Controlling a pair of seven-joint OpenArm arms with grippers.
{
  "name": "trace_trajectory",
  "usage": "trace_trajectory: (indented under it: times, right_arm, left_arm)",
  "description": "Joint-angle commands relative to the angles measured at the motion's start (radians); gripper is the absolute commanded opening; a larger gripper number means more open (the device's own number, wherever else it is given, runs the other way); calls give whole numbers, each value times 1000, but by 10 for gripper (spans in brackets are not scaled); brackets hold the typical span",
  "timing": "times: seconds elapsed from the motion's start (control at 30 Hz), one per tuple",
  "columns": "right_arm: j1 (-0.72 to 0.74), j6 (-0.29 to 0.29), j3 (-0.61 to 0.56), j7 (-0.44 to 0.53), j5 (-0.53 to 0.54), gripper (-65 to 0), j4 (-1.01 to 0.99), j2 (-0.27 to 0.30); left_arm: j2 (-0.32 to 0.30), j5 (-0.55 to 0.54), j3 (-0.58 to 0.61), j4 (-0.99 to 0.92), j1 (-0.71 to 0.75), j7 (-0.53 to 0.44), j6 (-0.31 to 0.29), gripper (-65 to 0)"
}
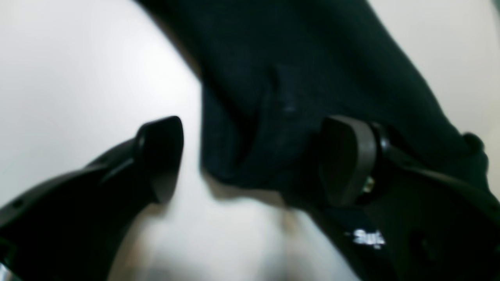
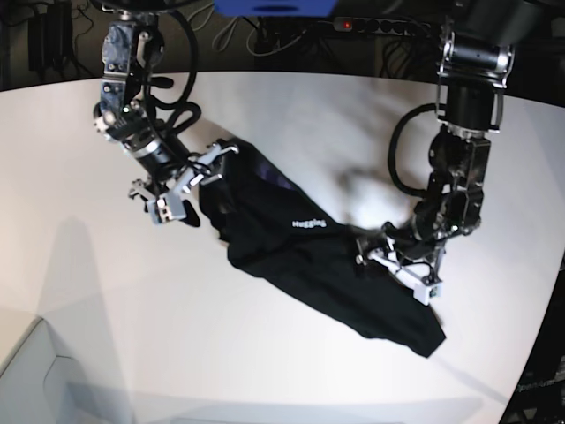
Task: Layout the t-shirt on the table in an organized manner, then fold the t-shirt properly
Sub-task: 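Lift the shirt with both grippers and stretch it between them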
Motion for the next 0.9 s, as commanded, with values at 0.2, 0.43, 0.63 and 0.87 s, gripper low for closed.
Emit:
trace_trajectory:
  times: [0.2,0.43,0.63,0.87]
  right_arm:
    - [13,6,4,31,15,-233,-8,-1]
    - [28,6,4,31,15,-233,-23,2]
    - [47,6,4,31,15,-233,-54,2]
    - [54,6,-3,30,15,-233,-58,0]
  left_arm:
    - [-8,-6,62,19,-27,-17,-6,-125]
    - [-12,-17,55,51,-7,-17,-6,-477]
    - [-40,-18,30,271,48,-14,-4,-640]
    - [-58,-18,-149,513,152,-5,-4,-646]
